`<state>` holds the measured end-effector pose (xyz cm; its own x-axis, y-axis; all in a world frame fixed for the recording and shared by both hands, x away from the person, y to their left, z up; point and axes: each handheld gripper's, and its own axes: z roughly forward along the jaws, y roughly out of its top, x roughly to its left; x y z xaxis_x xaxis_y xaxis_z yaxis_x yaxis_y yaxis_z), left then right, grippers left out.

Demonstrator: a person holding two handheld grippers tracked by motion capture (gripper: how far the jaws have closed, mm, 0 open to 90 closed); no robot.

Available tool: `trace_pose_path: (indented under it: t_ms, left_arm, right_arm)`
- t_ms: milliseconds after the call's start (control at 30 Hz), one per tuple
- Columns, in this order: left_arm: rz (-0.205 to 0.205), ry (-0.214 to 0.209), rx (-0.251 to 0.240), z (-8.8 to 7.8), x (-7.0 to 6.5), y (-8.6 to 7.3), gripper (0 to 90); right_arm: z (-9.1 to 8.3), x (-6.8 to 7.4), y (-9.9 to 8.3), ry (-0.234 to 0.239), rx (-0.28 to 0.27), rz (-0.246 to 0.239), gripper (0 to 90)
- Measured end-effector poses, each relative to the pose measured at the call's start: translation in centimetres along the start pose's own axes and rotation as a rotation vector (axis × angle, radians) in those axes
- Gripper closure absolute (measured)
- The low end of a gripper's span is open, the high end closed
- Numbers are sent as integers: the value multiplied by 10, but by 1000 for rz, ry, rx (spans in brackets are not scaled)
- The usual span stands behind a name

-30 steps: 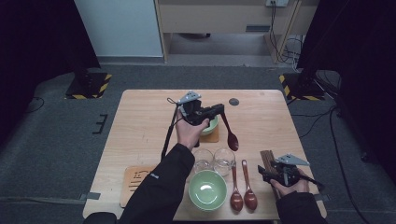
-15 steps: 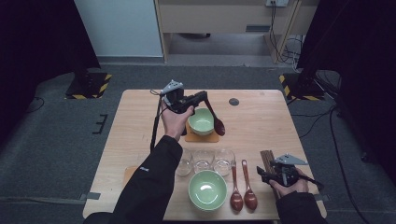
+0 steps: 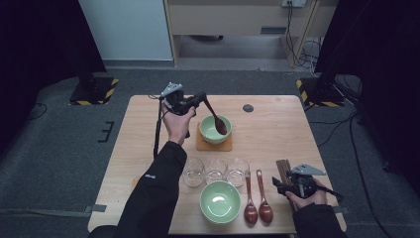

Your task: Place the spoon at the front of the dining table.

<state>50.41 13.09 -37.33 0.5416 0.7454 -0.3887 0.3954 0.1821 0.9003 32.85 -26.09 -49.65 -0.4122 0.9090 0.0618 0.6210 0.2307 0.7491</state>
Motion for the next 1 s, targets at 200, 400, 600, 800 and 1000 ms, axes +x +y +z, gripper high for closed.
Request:
trace_pose_path:
  t_ms: [200, 400, 600, 800, 1000]
  left_arm:
    - [-6, 14, 0, 4, 6, -6, 836]
    - [-16, 34, 8, 7, 17, -17, 836]
    - [-25, 47, 10, 9, 24, -24, 836]
    - [-23, 63, 22, 13, 32, -33, 836]
    - [-22, 68, 38, 16, 36, -40, 836]
  right_arm:
    - [0, 0, 0, 1, 4, 1, 370]
    - [1, 1, 0, 3, 6, -4, 370]
    - [1, 0, 0, 4, 6, -8, 370]
    - [1, 1, 0, 3, 5, -13, 370]
    - [1, 0, 0, 5, 7, -14, 370]
